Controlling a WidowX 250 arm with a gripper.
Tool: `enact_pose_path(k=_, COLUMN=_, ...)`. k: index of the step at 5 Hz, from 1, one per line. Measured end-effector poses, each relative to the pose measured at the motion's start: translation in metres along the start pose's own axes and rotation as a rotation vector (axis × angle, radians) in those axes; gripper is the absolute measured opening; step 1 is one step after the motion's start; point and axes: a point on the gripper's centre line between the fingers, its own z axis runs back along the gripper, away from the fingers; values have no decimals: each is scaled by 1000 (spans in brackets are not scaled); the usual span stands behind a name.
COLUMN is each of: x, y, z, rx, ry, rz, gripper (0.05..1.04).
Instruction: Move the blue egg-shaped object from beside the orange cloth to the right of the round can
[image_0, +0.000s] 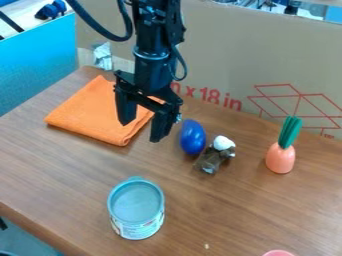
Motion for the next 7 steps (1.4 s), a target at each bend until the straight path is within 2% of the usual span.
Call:
enact_pose_path(k=1, x=-2, y=0, z=-9, rx=-4, ry=29, rz=4, gripper=1001)
enact_pose_path(k=2, x=23, y=6, z=-16, rx=-45, ry=23, rz=83, gripper=1001)
enact_pose_path(k=3, x=39, y=11, z=-21, rx=-47, ry=27, rz=182, gripper=1001)
enact_pose_path(k=4, x=43, y=12, z=-22, rx=-56, ry=13, rz=241, gripper=1001)
enact_pose_path(k=5, x=48, y=11, z=-25, rx=-126, ry=-21, rz=384, gripper=1001)
enact_pose_path(k=6, x=47, y=3, z=-28, rx=-234, ry=-35, rz=519, gripper=1001)
enact_pose_path(k=7, x=52, y=1, z=-27, rx=-258, ry=-60, rz=568, gripper=1001)
